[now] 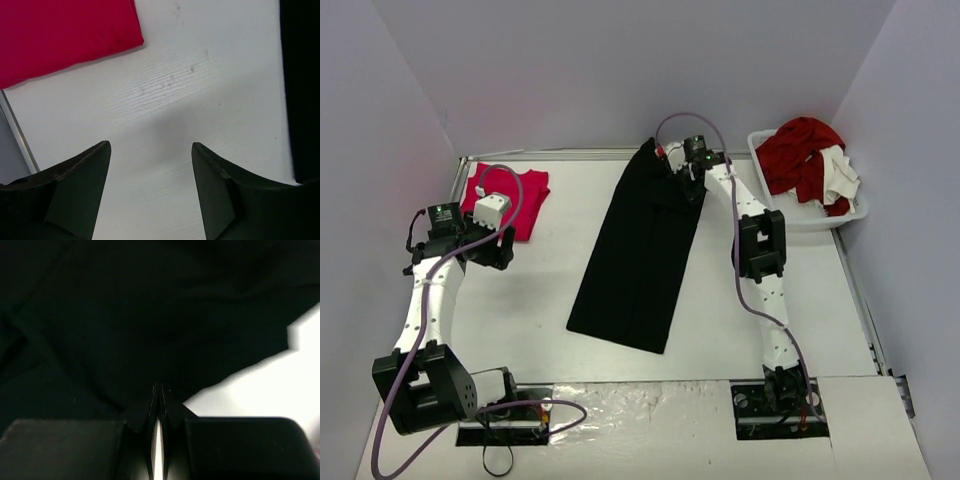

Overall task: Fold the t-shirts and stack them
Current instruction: Rotate the tshirt 90 degrees

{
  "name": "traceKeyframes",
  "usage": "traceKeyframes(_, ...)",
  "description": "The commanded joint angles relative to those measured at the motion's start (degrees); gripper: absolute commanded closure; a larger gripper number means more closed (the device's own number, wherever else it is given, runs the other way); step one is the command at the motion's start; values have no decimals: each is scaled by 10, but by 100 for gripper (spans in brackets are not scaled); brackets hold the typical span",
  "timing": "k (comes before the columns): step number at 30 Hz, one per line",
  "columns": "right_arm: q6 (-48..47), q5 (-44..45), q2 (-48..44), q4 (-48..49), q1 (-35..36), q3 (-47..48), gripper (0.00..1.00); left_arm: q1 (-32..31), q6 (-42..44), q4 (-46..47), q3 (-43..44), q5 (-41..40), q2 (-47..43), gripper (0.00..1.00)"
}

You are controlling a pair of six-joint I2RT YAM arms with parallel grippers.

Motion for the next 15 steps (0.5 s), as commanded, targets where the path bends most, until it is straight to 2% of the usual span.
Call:
traceKeyframes(1,2,-21,49,-27,-3,33,100,11,-10,12,6,-15,2,36)
traceKeyframes(15,-22,-28,121,-29,8,29,100,34,-2,12,-1,-15,22,36)
